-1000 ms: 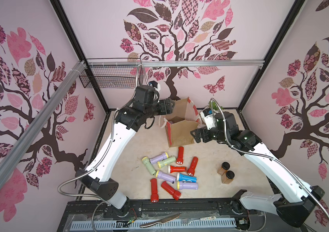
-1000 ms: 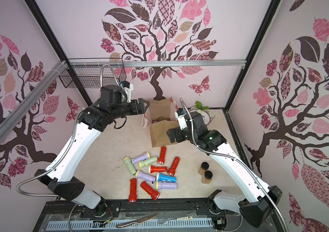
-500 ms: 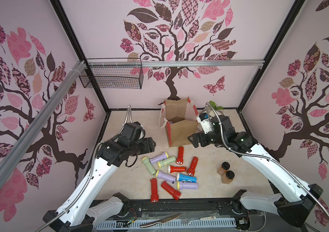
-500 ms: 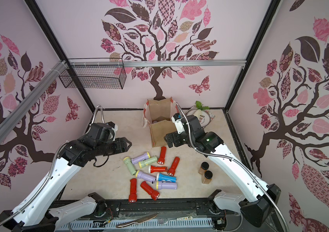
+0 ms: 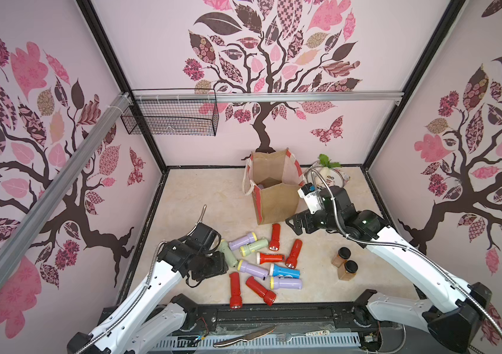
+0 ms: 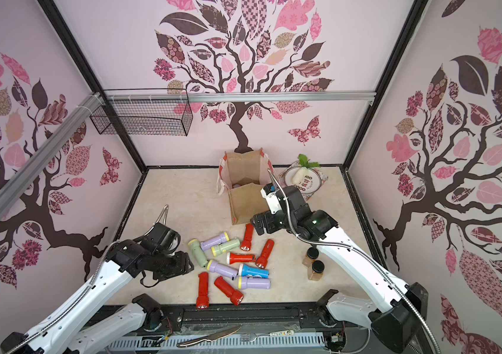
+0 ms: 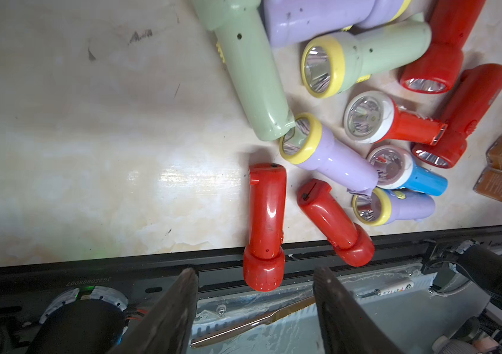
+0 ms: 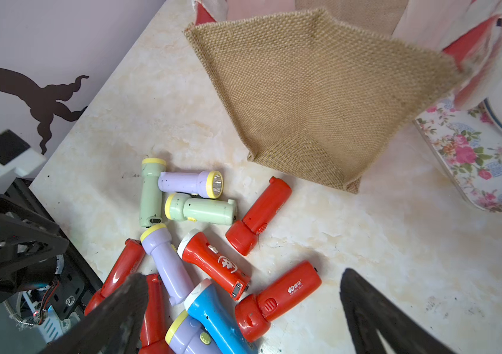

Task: Put the flashlights into the tote bags
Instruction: Pick up the flashlight from the center of the board.

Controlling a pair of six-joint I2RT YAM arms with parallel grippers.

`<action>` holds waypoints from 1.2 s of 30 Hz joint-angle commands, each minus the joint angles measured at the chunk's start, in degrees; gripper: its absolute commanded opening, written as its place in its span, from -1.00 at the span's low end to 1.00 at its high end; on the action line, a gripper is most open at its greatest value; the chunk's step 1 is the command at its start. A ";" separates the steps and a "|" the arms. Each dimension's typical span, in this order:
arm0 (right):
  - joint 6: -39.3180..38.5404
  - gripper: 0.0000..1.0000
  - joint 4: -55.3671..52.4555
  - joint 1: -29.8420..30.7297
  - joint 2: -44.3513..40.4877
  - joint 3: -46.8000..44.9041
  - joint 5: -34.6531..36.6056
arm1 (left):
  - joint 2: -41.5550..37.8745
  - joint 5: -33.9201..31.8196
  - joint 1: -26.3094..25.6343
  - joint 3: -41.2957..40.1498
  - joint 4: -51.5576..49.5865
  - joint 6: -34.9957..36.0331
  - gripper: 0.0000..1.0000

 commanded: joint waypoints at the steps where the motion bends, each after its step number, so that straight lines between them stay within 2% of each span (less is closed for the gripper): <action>1: -1.09 1.00 3.57 0.41 -2.87 -4.02 -2.72 | -0.24 2.15 -0.25 -3.35 2.51 -1.09 0.27; 7: -4.85 1.00 12.45 1.98 -8.32 -12.37 -10.78 | 1.52 4.13 -0.69 -7.03 8.39 -2.80 0.27; 12: -6.35 0.99 16.47 4.01 -11.16 -17.37 -13.94 | 7.09 2.93 -5.30 -7.81 13.26 -4.77 0.27; 18: -5.57 1.00 16.79 4.09 -12.57 -19.28 -13.43 | 13.21 0.40 -11.70 -8.12 18.30 -8.74 0.26; 21: -5.44 0.99 16.69 4.03 -12.31 -19.29 -13.55 | 15.86 -2.30 -13.82 -7.38 17.49 -9.84 0.23; 36: -5.30 0.99 16.91 4.08 -11.21 -19.04 -13.03 | 21.61 -2.37 -14.31 -11.57 23.04 -9.09 0.13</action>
